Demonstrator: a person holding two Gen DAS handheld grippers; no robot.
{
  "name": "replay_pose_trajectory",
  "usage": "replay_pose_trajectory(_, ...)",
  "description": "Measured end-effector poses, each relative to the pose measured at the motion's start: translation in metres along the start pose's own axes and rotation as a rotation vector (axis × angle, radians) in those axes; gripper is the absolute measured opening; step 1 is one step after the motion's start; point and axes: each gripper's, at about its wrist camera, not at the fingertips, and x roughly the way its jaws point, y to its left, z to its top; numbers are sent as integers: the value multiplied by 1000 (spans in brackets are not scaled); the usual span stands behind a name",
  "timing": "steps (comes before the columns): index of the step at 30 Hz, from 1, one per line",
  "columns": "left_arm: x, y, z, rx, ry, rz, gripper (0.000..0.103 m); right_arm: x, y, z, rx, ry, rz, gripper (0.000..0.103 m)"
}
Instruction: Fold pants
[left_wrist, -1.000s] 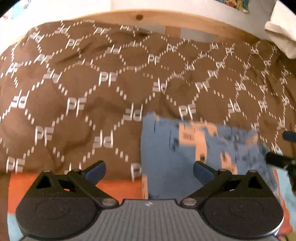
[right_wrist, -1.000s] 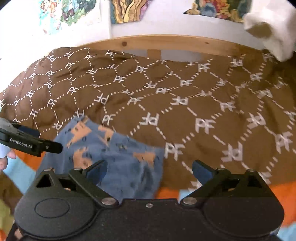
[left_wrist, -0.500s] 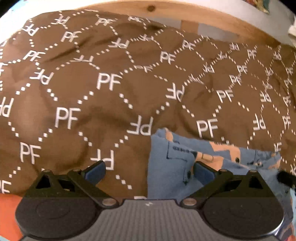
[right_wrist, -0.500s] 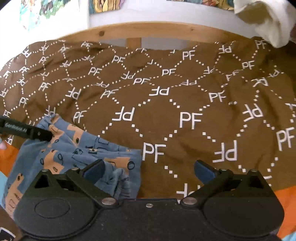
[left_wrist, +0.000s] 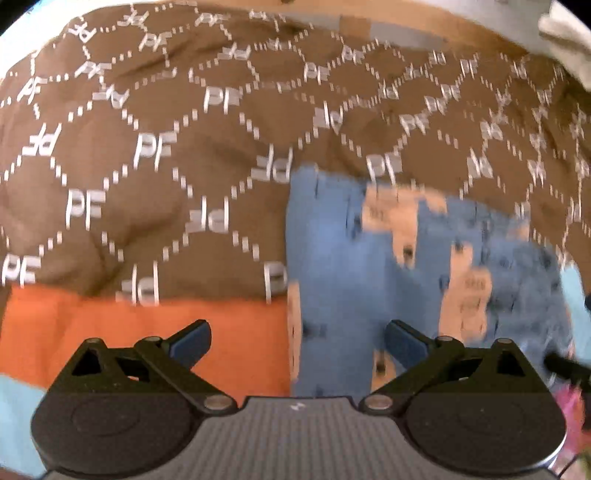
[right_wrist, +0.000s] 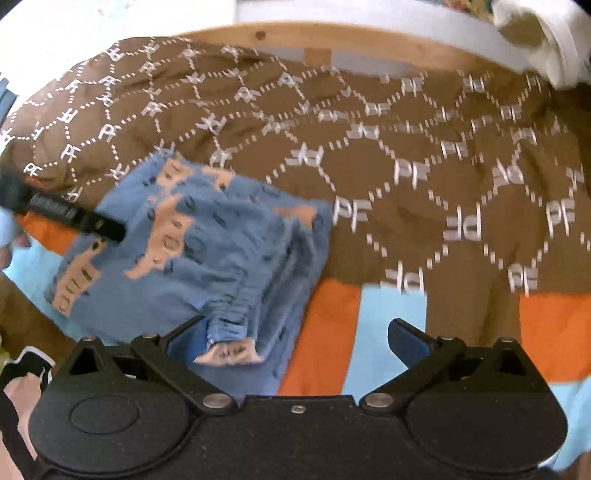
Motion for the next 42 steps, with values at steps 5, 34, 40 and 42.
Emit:
replay_pose_trajectory(5, -6, 11, -15, -49, -3, -23, 103, -5, -8, -6, 52, 7, 24, 102)
replay_pose_trajectory(34, -20, 39, -26, -142, 65, -154, 103, -5, -50, 22, 174, 10, 167, 102)
replay_pose_trajectory(40, -27, 29, -27, -80, 42, -202, 103, 1, -48, 23, 117, 35, 197, 102)
replay_pose_trajectory(42, -28, 25, -27, -69, 36, -218, 103, 1, -45, 23, 95, 35, 207, 102)
